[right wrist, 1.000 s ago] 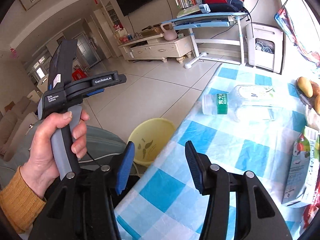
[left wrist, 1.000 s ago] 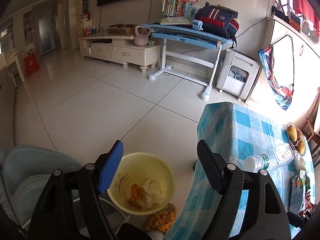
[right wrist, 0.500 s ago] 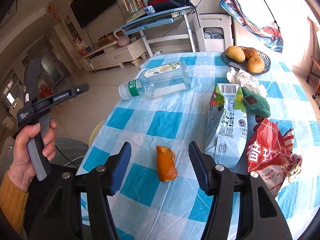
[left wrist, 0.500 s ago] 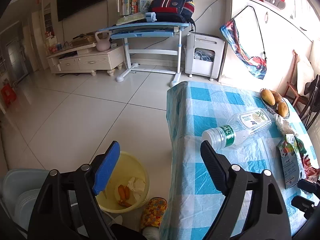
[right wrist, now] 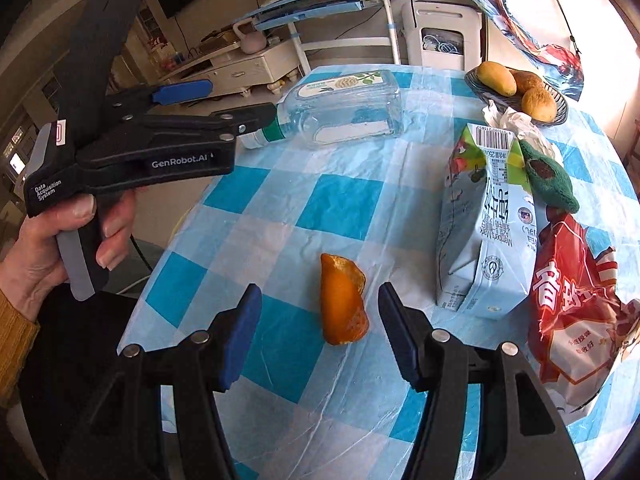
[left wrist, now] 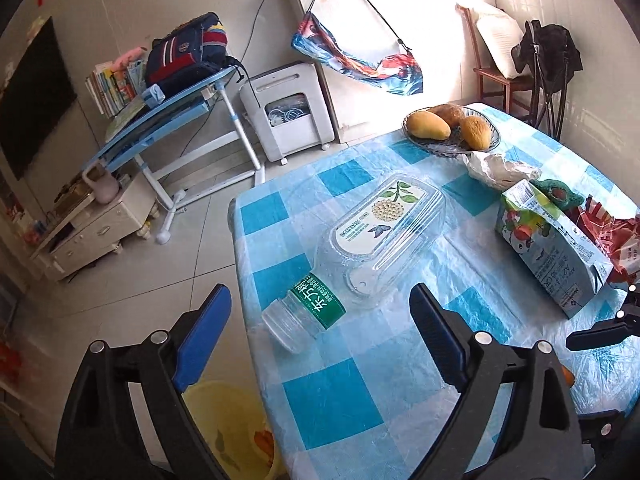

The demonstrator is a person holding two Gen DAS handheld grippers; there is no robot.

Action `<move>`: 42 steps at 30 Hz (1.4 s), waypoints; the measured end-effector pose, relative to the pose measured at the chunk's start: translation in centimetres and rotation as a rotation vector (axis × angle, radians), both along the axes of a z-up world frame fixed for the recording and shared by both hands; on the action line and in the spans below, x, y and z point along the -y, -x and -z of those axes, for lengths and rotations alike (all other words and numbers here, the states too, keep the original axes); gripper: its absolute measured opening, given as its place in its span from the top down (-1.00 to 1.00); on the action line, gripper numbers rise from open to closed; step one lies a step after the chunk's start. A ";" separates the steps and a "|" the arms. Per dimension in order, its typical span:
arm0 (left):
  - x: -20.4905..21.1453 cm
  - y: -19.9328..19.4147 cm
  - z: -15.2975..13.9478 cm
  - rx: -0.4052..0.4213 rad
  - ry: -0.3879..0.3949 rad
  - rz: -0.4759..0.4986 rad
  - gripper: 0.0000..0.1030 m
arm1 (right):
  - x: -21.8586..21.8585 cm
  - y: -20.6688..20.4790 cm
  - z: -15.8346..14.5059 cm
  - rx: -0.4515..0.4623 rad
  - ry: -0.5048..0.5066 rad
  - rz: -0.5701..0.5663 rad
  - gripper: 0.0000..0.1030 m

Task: Collect trash
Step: 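Grasp the clear water bottle with the left tool while the right tool approaches an orange peel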

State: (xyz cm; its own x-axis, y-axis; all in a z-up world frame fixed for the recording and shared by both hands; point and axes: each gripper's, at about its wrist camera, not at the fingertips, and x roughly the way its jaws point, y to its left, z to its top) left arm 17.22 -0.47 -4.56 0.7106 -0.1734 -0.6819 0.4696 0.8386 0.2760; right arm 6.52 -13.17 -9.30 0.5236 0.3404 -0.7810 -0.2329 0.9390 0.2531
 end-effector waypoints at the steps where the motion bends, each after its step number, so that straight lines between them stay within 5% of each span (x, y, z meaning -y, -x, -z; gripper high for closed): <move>1: 0.4 -0.5 0.2 -0.005 -0.002 0.014 -0.70 | 0.0 0.0 0.1 -0.003 0.001 -0.002 -0.14; 9: 3.3 -3.2 1.5 -0.060 -0.024 0.129 -0.73 | 0.5 -0.3 -0.2 -0.006 0.006 -0.007 -0.16; 18: 4.7 -6.4 3.0 -0.106 -0.036 0.135 -0.75 | 0.0 -0.9 0.7 -0.036 0.030 -0.041 -0.16; 23: 5.3 -7.0 4.3 -0.208 -0.013 0.154 -0.68 | -0.3 -1.1 1.1 -0.041 0.037 -0.055 -0.17; 28: 4.6 -7.0 4.5 -0.276 0.033 0.094 -0.29 | -0.5 -1.1 1.0 -0.042 0.037 -0.060 -0.17; 42: -2.9 0.5 3.9 -0.409 0.157 -0.116 -0.25 | 0.1 -0.4 1.0 -0.032 0.054 -0.041 -0.17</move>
State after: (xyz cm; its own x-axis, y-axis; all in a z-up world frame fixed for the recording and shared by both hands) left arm 16.69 2.38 -8.49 0.4093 -0.2326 -0.8823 0.4144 0.9088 -0.0474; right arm 6.92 -13.28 -10.32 0.4851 0.3175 -0.8148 -0.2637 0.9415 0.2099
